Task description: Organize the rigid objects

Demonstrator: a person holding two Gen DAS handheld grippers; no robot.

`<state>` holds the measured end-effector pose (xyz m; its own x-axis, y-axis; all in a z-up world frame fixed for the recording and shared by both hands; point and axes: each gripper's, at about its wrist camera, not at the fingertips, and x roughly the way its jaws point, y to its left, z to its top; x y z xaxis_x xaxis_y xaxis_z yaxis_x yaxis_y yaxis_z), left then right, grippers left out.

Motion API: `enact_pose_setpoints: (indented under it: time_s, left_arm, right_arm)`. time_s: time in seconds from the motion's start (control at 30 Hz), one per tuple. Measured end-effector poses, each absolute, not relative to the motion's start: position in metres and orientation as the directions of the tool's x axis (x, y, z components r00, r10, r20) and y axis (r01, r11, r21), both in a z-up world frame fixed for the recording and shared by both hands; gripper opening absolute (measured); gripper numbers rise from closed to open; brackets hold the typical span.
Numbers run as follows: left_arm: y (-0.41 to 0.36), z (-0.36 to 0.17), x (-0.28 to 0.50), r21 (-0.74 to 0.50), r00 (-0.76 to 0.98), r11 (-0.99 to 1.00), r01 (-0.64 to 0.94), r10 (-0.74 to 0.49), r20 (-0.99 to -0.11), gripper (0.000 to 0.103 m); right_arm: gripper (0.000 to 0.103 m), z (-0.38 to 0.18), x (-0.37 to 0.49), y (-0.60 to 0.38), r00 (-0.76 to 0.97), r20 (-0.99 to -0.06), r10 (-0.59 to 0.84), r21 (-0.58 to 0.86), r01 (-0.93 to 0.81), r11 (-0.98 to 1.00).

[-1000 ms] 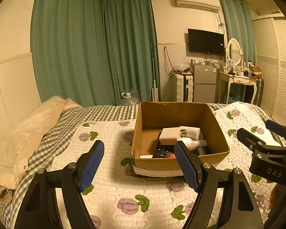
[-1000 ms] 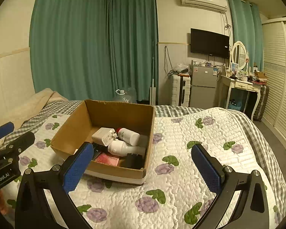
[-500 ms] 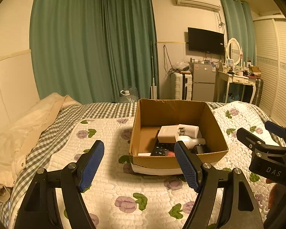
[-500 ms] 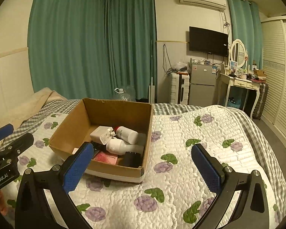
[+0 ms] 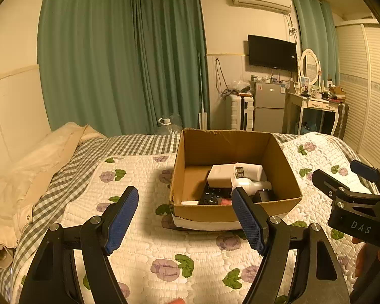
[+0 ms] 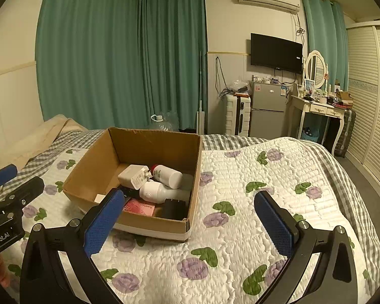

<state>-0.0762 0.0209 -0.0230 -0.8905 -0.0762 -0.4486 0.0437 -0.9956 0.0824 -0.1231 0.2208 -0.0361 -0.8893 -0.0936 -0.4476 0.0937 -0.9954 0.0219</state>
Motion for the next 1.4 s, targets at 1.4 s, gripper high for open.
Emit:
enact_pose_setpoints:
  time_s: [1.4]
  left_arm:
    - [0.0231, -0.0244, -0.0734, 0.077, -0.887, -0.996, 0.056, -0.085, -0.453, 0.079]
  right_arm:
    - [0.103, -0.0423, -0.124, 0.2199, -0.879, -0.468, -0.088, 0.022, 0.088, -0.996]
